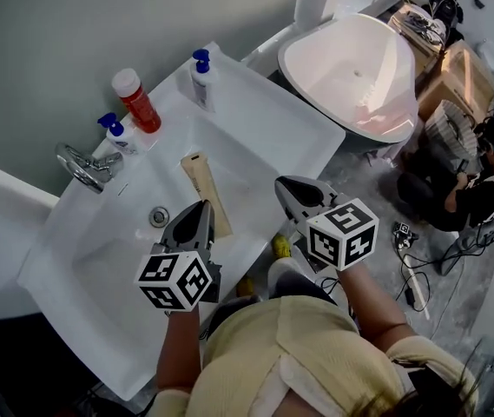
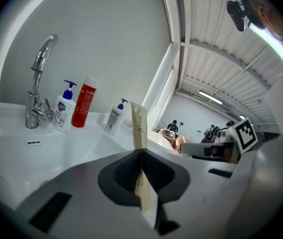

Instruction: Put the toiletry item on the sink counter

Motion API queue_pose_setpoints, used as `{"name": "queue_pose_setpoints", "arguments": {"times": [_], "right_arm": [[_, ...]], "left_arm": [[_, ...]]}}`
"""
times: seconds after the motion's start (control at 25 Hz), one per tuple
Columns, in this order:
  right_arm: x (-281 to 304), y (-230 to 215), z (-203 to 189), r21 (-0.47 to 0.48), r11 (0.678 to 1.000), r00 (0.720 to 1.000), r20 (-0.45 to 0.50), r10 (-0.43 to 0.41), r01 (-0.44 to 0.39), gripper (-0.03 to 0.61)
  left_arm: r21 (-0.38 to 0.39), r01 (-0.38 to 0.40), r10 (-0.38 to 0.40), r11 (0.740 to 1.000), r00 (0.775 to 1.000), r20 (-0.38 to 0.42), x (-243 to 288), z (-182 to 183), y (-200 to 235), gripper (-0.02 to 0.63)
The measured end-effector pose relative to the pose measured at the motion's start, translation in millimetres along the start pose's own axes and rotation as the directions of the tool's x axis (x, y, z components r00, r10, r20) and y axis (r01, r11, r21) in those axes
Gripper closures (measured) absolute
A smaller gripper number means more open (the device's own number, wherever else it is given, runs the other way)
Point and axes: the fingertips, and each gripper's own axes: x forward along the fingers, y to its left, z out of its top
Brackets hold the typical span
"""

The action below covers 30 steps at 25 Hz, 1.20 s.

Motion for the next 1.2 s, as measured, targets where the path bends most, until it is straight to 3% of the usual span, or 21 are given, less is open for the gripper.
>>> {"name": "queue_pose_setpoints", "arguments": {"times": [0.68, 1.2], "right_arm": [[45.7, -79.7, 33.7, -0.028, 0.994, 0.993, -0.036, 0.109, -0.110, 0.552], [70.1, -118.8, 35.9, -0.009, 0.988, 0.985, -0.082, 0.151, -0.153, 0.552]], "left_arm": [[0.012, -0.042, 0.043, 0.999, 0.998, -0.047, 115.2, 12.2, -16.0, 0.572], [-0.033, -0.047, 0.044, 0.998, 0.994, -0.099, 184.1, 14.5, -11.1, 0.572]]}}
